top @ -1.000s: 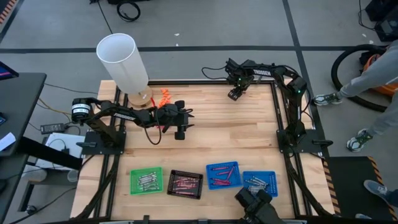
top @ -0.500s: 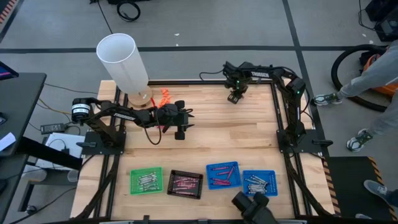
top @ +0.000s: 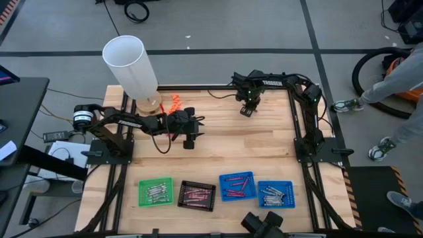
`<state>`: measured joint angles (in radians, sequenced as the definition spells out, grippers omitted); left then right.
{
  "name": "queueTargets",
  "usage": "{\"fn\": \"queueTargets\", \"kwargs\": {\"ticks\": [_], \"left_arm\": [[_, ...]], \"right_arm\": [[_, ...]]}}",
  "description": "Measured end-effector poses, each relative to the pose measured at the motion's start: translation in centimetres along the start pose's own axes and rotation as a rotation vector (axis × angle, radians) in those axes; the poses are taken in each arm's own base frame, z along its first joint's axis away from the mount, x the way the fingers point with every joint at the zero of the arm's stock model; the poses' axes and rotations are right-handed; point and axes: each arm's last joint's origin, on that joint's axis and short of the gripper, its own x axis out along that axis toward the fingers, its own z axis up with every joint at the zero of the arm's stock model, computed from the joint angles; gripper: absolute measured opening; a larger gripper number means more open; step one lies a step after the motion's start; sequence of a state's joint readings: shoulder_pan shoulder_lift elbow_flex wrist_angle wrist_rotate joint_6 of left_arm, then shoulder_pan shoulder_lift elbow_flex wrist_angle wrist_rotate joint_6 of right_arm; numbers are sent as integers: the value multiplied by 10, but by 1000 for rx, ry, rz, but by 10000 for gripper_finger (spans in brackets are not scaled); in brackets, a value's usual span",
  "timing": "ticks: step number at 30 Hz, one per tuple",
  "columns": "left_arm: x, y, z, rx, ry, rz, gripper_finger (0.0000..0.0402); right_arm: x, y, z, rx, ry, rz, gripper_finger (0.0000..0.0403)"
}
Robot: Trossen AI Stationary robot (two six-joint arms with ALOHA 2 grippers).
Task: Sort crayons
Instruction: Put the red crayon into the left blue bin
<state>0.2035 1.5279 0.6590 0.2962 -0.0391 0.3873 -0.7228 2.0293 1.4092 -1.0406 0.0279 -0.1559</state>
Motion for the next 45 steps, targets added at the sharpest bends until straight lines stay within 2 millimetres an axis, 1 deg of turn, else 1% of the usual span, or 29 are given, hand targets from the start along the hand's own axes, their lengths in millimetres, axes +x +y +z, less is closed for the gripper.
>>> {"fn": "queueTargets", "kwargs": {"ticks": [2,5,11,16,20,27,29,32,36,42,45], "left_arm": [[-1,0,0,-20,6,-3,194],[-2,-3,-5,-41,66,-29,194],[-3,-9,-11,-87,141,-62,194],[-8,-13,-10,-116,163,-78,194],[-15,-17,-8,-136,180,-94,194],[-24,-27,-4,-171,209,-129,194],[-28,-31,-6,-166,246,-149,194],[-32,-37,-5,-143,255,-171,194],[-37,-46,-3,-43,263,-213,194],[-43,-65,-1,129,264,-296,194],[-45,-72,0,210,258,-282,194]], "right_arm": [[-4,7,2,-11,-4,11,38],[-7,22,1,-35,7,36,41],[-24,66,-5,-126,-18,94,42],[-46,106,-15,-213,-82,89,42],[-62,132,-26,-242,-128,92,43],[-75,173,-44,-290,-174,91,43],[-78,184,-50,-305,-188,76,43],[-79,196,-56,-316,-196,49,43],[-79,206,-63,-307,-179,43,43],[-78,213,-72,-263,-147,-36,43],[-77,217,-78,-266,-126,-51,43]]}}
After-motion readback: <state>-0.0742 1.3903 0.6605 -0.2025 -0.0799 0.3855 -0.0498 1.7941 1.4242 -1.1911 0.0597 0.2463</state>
